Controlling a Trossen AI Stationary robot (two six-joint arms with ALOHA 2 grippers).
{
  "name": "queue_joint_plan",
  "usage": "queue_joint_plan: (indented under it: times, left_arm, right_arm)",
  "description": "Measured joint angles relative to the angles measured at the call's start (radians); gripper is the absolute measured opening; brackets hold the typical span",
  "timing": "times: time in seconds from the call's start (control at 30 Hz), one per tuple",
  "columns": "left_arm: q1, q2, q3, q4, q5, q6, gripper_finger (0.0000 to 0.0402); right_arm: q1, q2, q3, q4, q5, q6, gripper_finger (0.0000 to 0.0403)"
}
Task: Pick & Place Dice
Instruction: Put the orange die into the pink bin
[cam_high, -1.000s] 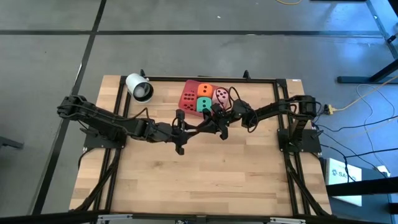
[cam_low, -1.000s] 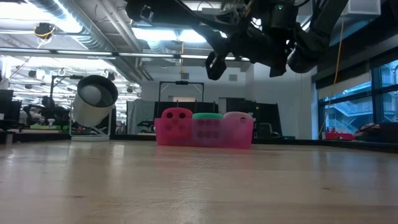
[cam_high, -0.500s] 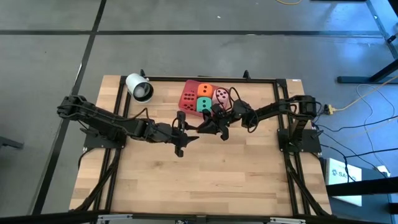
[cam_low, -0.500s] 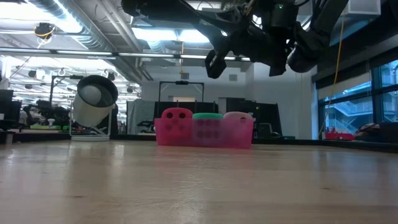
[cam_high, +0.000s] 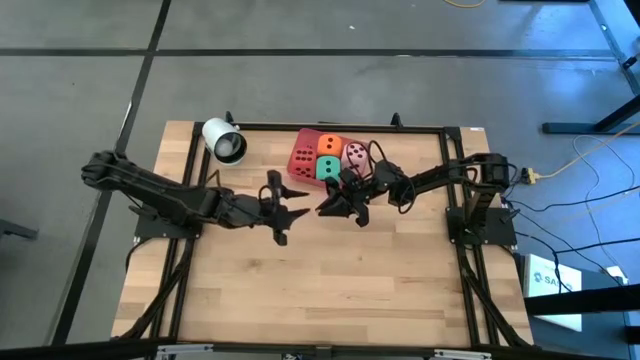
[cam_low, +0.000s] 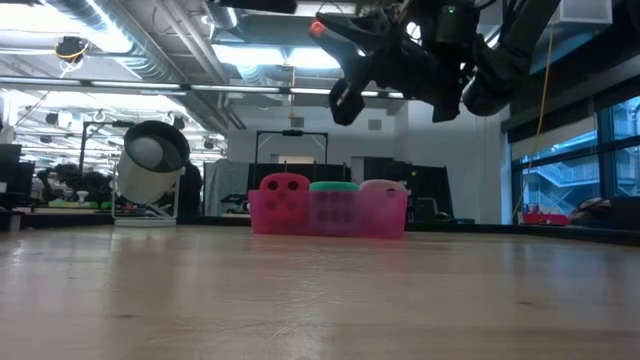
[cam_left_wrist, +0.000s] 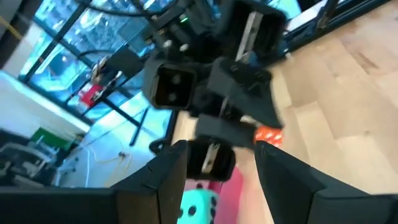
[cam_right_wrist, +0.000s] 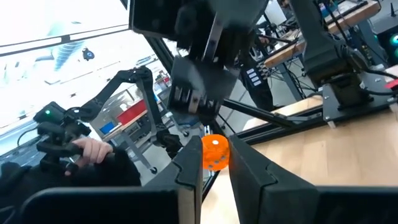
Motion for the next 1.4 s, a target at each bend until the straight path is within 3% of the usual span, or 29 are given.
queue_joint_plan:
  times: [0.2, 0.37, 0.6, 0.73, 0.83, 1.07, 1.4]
  left_arm:
    - [-0.003, -0.094, -0.002, -0.141, -0.007, -0.123, 0.0185]
    - [-0.002, -0.166, -0.055, -0.161, -0.004, -0.165, 0.0187]
    - [0.048, -0.242, -0.195, -0.050, 0.028, -0.213, 0.0186]
    - [0.099, -0.259, -0.275, 0.062, 0.093, -0.231, 0.0186]
    - [0.130, -0.262, -0.324, 0.136, 0.143, -0.237, 0.0184]
    - [0.207, -0.262, -0.394, 0.226, 0.211, -0.296, 0.0186]
    - [0.340, -0.262, -0.466, 0.296, 0.230, -0.473, 0.0186]
  right_arm:
    - [-0.017, 0.000, 0.000, -0.044, -0.003, -0.003, 0.0054]
    - [-0.042, 0.000, -0.001, -0.090, -0.001, -0.026, 0.0054]
    - [-0.096, -0.014, 0.002, -0.196, 0.009, -0.068, 0.0054]
    - [-0.125, -0.078, 0.071, -0.450, 0.036, -0.188, 0.0054]
    - [-0.137, -0.141, 0.150, -0.723, 0.100, -0.330, 0.0054]
    - [-0.127, -0.223, 0.309, -1.270, 0.414, -0.599, 0.0054]
    - [-0.115, -0.228, 0.326, -1.551, 0.644, -0.662, 0.0054]
